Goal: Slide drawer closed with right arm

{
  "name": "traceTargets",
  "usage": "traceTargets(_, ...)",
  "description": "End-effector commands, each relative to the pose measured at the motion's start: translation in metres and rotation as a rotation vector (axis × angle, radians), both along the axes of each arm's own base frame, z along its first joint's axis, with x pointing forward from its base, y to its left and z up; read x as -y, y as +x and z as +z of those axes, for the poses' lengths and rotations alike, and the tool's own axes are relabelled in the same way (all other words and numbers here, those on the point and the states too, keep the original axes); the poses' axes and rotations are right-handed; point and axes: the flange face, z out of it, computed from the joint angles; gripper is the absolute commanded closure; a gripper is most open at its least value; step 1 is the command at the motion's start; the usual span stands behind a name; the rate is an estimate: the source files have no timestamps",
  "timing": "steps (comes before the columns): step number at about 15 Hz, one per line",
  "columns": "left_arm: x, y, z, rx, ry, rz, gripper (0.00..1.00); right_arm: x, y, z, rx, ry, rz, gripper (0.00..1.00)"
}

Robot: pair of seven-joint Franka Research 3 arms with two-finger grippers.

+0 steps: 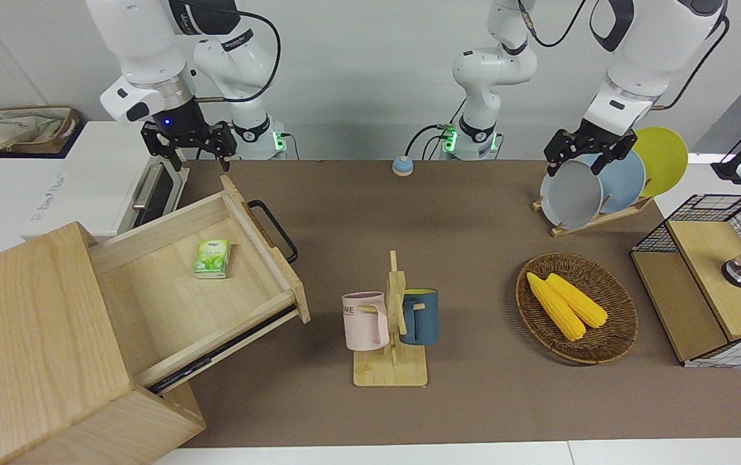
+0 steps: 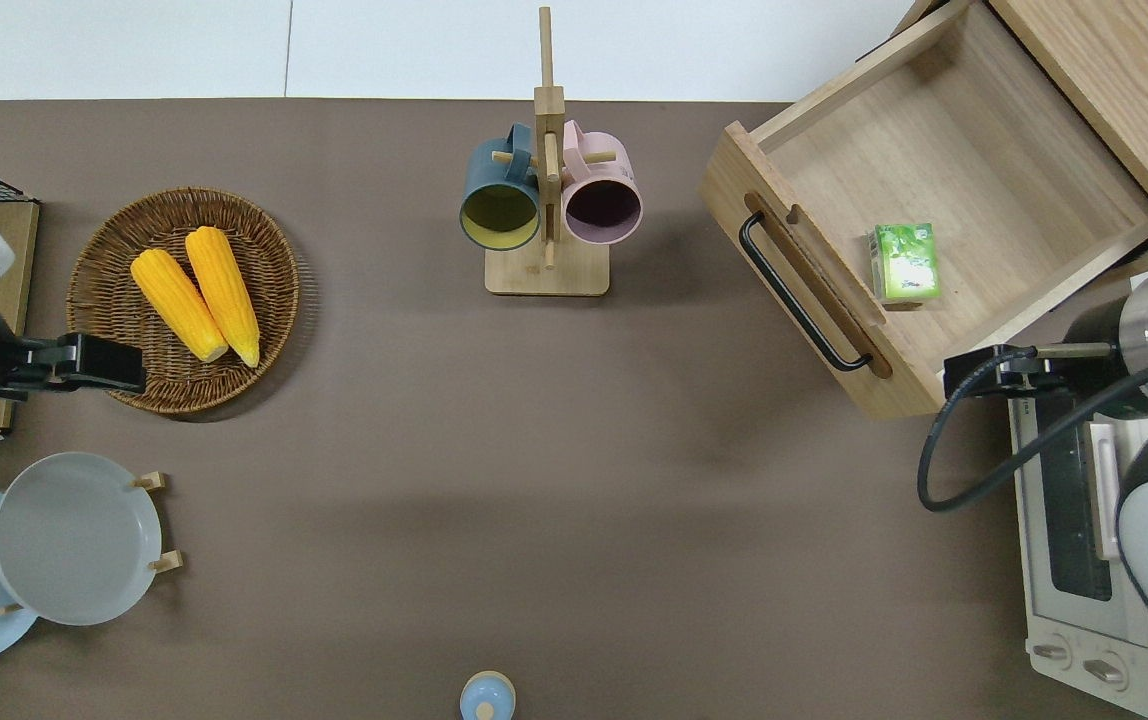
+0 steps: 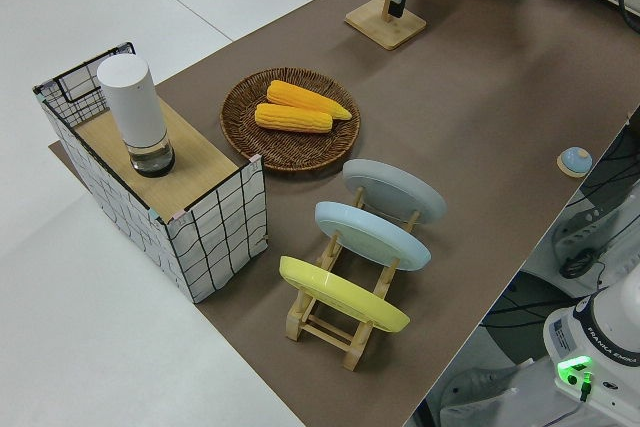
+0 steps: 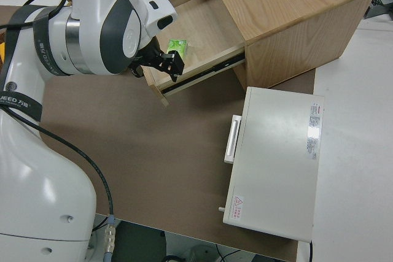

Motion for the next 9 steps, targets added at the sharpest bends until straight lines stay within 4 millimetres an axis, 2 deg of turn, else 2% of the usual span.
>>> traceTargets(1,-0.001,-0.004,0.002,-0.006,0.012,-0.007,0.0,0.003,-0.008,0.004,-0.008,0.002,0.02,0.595)
traceTargets(3,-0.001,-0.004,0.002,-0.006,0.012,-0.007,0.0,0.001,-0.012,0.008,-0.007,-0.003,0.02,0.813)
traceTargets(5,-0.001,-0.004,0.002,-0.006,0.012,-0.007,0.0,-0.003,-0.018,0.015,0.0,-0.012,0.021,0.943)
traceTargets(6,-0.001,-0.004,0.002,-0.007,0.012,-0.007,0.0,-0.005,-0.02,0.018,0.004,-0.014,0.024,0.988)
traceTargets(9,-0.001,-0.004,0.002,-0.007,0.012,-0.007,0.0,-0.01,-0.028,0.026,0.004,-0.02,0.02,1.0)
